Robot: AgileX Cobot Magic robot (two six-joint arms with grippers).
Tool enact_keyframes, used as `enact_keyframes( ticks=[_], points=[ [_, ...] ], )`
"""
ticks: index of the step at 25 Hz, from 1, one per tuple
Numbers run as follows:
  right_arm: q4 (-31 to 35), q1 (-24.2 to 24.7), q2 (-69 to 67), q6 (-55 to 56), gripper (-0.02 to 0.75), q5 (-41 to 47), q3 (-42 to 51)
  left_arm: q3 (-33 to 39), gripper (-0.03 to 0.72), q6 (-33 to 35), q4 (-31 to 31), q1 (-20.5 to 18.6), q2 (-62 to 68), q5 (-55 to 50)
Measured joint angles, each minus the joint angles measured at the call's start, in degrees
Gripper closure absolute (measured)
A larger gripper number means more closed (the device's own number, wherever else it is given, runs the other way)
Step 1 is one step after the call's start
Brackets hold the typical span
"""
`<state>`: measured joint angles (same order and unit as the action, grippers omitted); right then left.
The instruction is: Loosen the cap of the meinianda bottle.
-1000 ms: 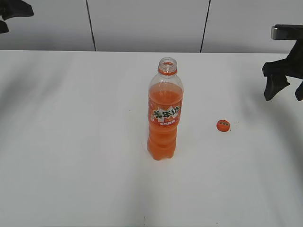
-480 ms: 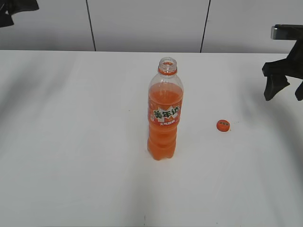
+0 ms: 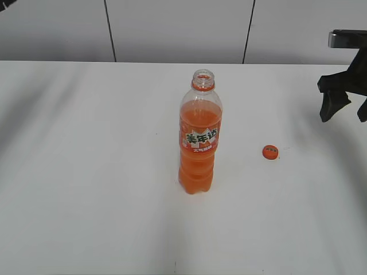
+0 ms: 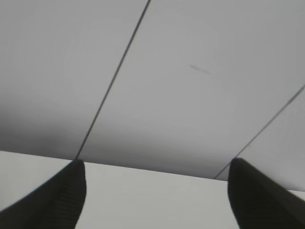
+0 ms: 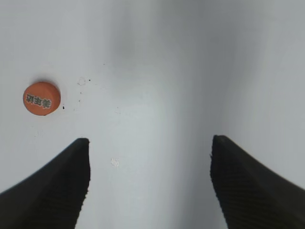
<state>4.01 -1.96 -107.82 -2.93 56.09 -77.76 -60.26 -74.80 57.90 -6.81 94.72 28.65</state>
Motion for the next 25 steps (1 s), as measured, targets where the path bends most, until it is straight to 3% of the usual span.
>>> enact_keyframes(
  ticks=[3,8,10,16,25],
  points=[
    [0.0,0.0,0.0,0.0,0.150,0.0,0.0,2.1,0.137,12.0,-11.2,2.0,0.0,-6.1],
    [0.0,0.0,0.0,-0.1,0.150,0.0,0.0,2.5,0.138,47.8,-38.2,7.9,0.1,-24.3],
    [0.0,0.0,0.0,-0.1,0.150,0.0,0.0,2.6,0.139,56.0,-44.6,9.1,0.1,-29.3],
    [0.1,0.0,0.0,0.0,0.150,0.0,0.0,2.0,0.139,60.6,-51.0,9.5,0.0,-43.5],
    [0.1,0.0,0.0,0.0,0.150,0.0,0.0,1.7,0.147,60.7,-51.9,9.5,0.0,-45.4]
  ],
)
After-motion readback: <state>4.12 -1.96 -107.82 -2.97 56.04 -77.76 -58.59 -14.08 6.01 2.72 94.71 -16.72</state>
